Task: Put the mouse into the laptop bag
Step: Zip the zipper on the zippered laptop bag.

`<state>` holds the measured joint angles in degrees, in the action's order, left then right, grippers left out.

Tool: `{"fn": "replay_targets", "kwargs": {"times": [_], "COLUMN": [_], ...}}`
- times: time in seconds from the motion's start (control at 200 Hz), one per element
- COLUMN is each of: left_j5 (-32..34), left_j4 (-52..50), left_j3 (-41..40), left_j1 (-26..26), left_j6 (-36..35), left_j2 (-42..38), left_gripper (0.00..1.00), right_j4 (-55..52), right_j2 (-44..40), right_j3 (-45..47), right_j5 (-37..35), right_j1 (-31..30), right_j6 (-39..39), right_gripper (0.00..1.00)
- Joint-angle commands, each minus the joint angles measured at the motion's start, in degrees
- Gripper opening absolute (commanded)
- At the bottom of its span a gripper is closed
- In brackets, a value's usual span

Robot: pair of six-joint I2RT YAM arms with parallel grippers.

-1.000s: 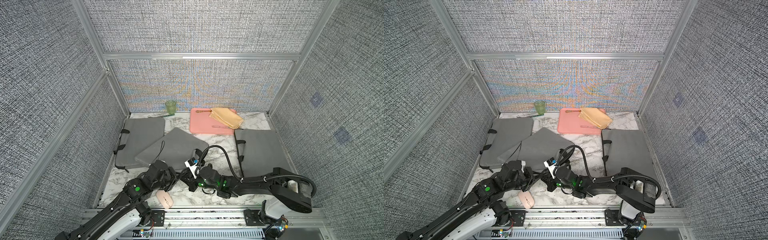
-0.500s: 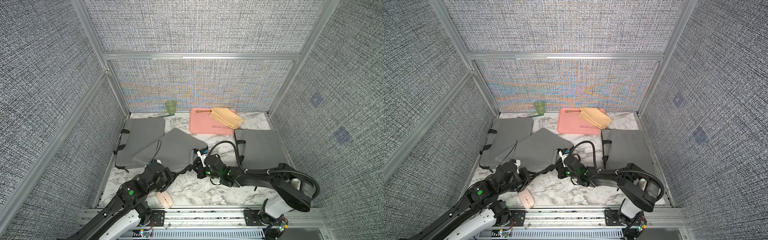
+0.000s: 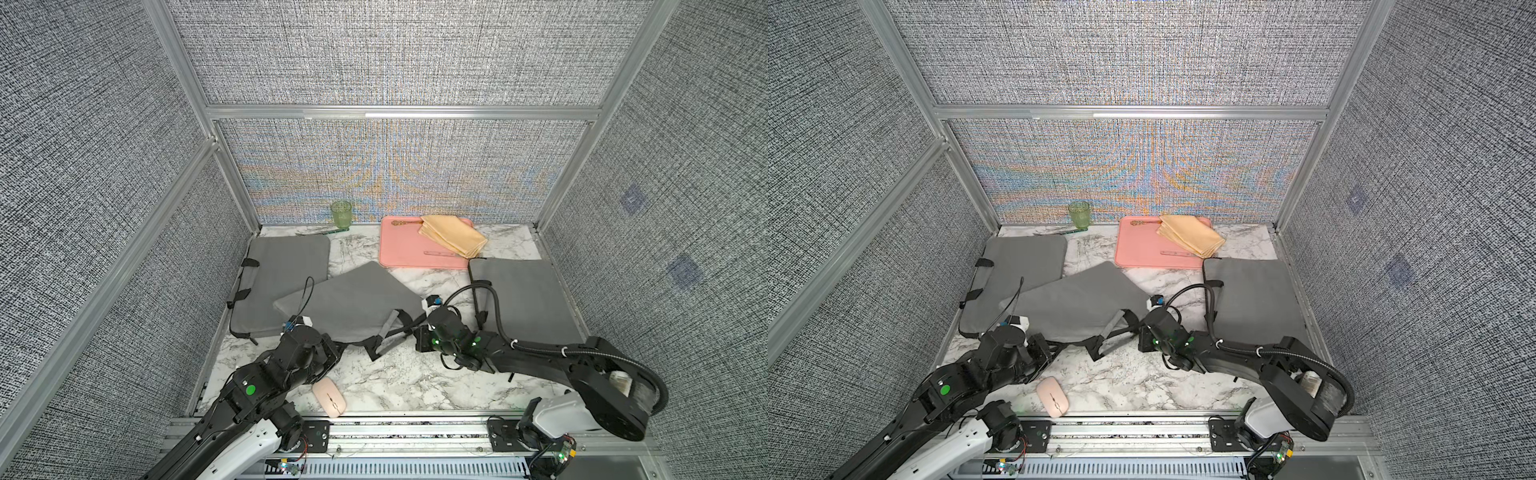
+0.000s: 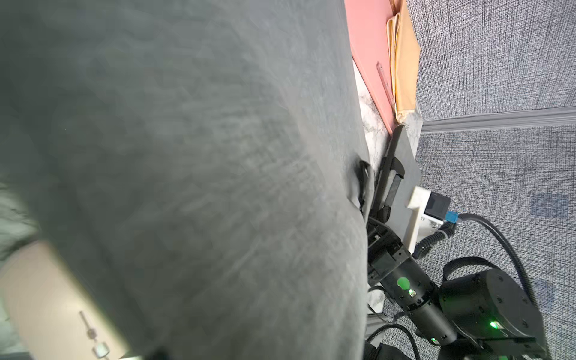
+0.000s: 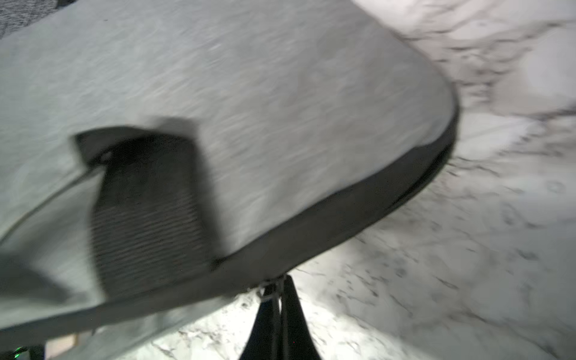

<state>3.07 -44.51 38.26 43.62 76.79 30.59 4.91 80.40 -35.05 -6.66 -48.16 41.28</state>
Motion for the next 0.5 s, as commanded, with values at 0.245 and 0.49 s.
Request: {"fn": "replay_targets", "kwargs": {"times": [0.245, 0.49], "left_j5": [3.70, -4.14], "left_j4": [5.10, 13.21], "left_j3": [2.74, 5.27], "left_j1": [-6.46, -18.40], "left_j6": [-8.61, -13.48], "left_j2": [13.48, 27.49], "left_gripper": [0.00, 0.00], "right_j4": [-17.85, -22.36], "right_j2": [-11.34, -22.62], "right_j3": [5.43, 11.54], "right_j5": [-12.16, -11.20], "right_j1": [3.96, 3.70], "right_j6": [5.09, 7.01], "right_gripper": [0.00, 0.00]}}
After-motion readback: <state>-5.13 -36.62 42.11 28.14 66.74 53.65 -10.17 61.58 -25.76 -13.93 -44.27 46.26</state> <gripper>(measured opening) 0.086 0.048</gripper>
